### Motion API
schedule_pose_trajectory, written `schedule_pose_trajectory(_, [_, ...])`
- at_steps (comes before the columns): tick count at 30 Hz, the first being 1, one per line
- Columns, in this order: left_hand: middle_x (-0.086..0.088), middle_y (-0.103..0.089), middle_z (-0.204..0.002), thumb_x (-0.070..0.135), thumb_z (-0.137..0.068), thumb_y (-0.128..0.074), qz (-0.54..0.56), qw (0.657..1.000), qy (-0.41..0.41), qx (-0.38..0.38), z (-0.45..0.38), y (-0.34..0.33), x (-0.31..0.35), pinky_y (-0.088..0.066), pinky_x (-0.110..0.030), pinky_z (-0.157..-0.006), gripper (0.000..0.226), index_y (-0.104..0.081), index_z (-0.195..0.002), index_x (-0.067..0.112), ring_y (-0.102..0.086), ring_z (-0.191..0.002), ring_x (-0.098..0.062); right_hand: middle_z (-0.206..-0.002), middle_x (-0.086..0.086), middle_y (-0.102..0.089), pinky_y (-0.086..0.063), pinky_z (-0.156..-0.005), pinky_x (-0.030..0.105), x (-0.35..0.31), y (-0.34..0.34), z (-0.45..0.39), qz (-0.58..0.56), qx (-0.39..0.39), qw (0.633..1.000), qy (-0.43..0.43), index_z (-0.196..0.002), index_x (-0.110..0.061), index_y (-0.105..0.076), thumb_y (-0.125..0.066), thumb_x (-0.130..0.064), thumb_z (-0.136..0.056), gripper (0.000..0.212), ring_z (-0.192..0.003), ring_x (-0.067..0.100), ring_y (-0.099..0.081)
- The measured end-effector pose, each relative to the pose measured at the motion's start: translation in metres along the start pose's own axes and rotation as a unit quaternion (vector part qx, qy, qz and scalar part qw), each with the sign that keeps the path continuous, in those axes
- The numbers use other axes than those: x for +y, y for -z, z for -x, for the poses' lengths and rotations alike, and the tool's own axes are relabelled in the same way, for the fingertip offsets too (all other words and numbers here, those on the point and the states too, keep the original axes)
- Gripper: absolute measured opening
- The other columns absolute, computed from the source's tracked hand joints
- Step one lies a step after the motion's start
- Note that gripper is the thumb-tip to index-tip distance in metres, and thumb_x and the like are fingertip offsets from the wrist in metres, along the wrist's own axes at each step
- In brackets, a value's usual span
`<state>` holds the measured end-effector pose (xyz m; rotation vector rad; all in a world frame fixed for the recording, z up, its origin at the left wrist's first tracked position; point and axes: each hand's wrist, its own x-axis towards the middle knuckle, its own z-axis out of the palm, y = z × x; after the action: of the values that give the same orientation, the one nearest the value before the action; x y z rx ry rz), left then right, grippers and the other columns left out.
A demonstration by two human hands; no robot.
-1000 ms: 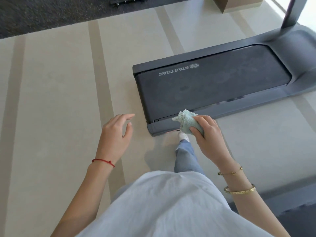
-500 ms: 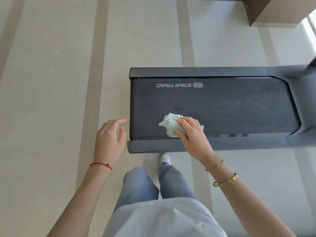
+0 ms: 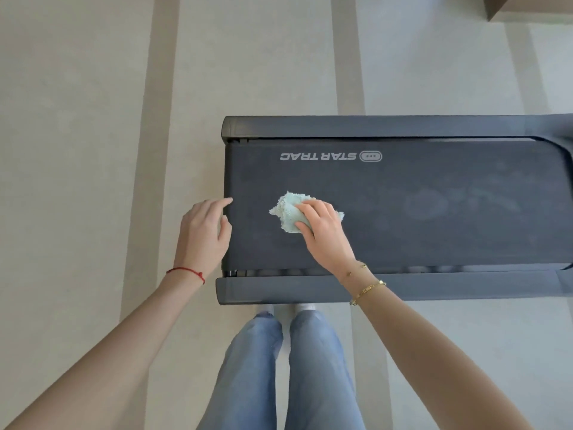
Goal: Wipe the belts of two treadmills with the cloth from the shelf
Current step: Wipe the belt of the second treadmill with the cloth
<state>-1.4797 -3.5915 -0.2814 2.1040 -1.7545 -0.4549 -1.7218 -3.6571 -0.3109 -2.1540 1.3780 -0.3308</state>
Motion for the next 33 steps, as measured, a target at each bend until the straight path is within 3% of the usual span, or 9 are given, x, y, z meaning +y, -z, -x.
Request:
schedule_pose_trajectory(11, [-0.007,-0.065,-0.121,0.001,-0.092,-0.054,-0.012,1.000,-0.006,0.008,-0.060,-0.228,-0.101,-0.040,-0.039,-0.100,0.034,-0.061,-0.124,0.009,-0.057,-0.115,-0.027,-0.124,0.006,-0.055,-0.038,-0.100,0.037,0.187,-0.153,-0.088,0.025,0.053,0.998,-0.026,-0.125,-0.009,-0.058,-0.053,-0.013,-0.098,0.028,-0.116,0.029,-0.046])
schedule_pose_trajectory(20, [-0.009,-0.048,-0.147,0.015,-0.099,-0.050,-0.076,0.997,-0.007,-0.004,-0.076,-0.397,-0.222,-0.032,-0.047,-0.114,0.044,-0.048,-0.143,0.010,-0.041,-0.138,-0.028,-0.125,0.008,-0.054,-0.041,-0.096,0.038,0.271,-0.329,-0.161,0.000,0.088,0.995,0.040,-0.126,-0.008,-0.057,-0.050,-0.016,-0.100,0.028,-0.112,0.029,-0.047])
schedule_pose_trajectory(24, [-0.009,-0.042,-0.151,0.021,-0.101,-0.042,-0.098,0.994,-0.040,0.026,-0.083,-0.442,-0.264,-0.032,-0.053,-0.114,0.046,-0.045,-0.145,0.010,-0.036,-0.140,-0.029,-0.124,0.008,-0.054,-0.040,-0.099,0.038,0.282,-0.398,-0.171,0.006,0.070,0.989,0.127,-0.128,-0.009,-0.057,-0.050,-0.022,-0.100,0.032,-0.111,0.028,-0.051])
schedule_pose_trajectory(26, [-0.010,-0.038,-0.154,0.028,-0.099,-0.037,-0.098,0.994,-0.036,0.034,-0.090,-0.457,-0.279,-0.030,-0.055,-0.115,0.052,-0.041,-0.147,0.010,-0.033,-0.142,-0.030,-0.123,0.010,-0.054,-0.038,-0.103,0.040,0.284,-0.419,-0.172,0.033,0.097,0.982,0.160,-0.127,-0.009,-0.058,-0.051,-0.024,-0.099,0.032,-0.112,0.029,-0.052])
schedule_pose_trajectory(29, [-0.009,-0.031,-0.159,0.035,-0.100,-0.031,-0.090,0.995,-0.014,0.043,-0.100,-0.472,-0.297,-0.024,-0.056,-0.117,0.057,-0.036,-0.151,0.012,-0.025,-0.147,-0.030,-0.131,0.010,-0.053,-0.034,-0.110,0.043,0.289,-0.428,-0.172,0.055,0.114,0.977,0.170,-0.132,-0.009,-0.055,-0.048,-0.026,-0.100,0.037,-0.122,0.029,-0.050])
schedule_pose_trajectory(33, [-0.010,-0.031,-0.159,0.038,-0.099,-0.028,-0.092,0.993,-0.012,0.067,-0.104,-0.479,-0.304,-0.022,-0.056,-0.117,0.059,-0.036,-0.151,0.011,-0.024,-0.147,-0.029,-0.149,0.009,-0.042,-0.025,-0.117,0.043,0.295,-0.424,-0.150,0.112,0.071,0.973,0.187,-0.143,-0.014,-0.045,-0.040,-0.033,-0.103,0.045,-0.139,0.028,-0.036])
